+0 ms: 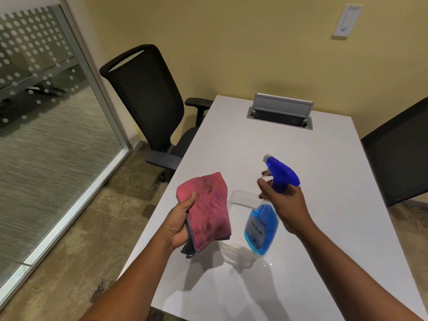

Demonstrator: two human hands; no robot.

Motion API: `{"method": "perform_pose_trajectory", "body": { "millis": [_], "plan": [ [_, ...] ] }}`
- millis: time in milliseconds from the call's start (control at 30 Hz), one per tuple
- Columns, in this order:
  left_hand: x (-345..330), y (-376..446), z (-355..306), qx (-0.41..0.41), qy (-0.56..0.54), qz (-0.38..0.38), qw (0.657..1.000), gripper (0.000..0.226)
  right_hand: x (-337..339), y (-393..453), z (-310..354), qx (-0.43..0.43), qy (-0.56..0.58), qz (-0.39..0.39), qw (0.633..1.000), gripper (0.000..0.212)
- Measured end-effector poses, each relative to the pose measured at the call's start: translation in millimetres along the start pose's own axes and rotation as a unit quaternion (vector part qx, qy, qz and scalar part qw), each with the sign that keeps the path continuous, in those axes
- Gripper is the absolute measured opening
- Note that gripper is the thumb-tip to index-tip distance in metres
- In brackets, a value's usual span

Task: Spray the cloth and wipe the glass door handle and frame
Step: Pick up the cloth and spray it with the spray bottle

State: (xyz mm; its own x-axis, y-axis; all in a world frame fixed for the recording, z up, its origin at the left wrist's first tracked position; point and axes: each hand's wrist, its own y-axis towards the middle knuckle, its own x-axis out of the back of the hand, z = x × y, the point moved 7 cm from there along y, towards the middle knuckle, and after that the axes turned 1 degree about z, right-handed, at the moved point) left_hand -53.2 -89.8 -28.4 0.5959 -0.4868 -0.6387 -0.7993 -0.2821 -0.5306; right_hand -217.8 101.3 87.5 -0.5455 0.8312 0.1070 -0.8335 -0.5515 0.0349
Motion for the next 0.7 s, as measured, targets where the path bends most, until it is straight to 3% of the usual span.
{"method": "perform_pose_trajectory", "body": {
  "millis": [133,267,500,700],
  "plan": [
    [7.5,-7.4,4.9,0.013,0.008,-0.005,1.0,0.059,-9.0,25.3,-9.0,0.001,-0.011,0.073,0.997,0.033],
    [10.9,-13.9,8.4,0.027,0.014,0.005,1.0,0.056,-16.6,45.0,-29.9,-0.005,-0.033,0.154,0.988,0.03],
    [11.3,-19.6,3.1,0.02,-0.004,0.014,1.0,0.047,-25.9,74.6,-59.3,-0.051,-0.021,0.229,0.972,0.029],
    [13.3,-18.5,-0.1,0.018,0.012,0.004,1.0,0.054,-30.8,90.0,-83.6,-0.102,-0.011,0.275,0.956,0.027]
  ]
}}
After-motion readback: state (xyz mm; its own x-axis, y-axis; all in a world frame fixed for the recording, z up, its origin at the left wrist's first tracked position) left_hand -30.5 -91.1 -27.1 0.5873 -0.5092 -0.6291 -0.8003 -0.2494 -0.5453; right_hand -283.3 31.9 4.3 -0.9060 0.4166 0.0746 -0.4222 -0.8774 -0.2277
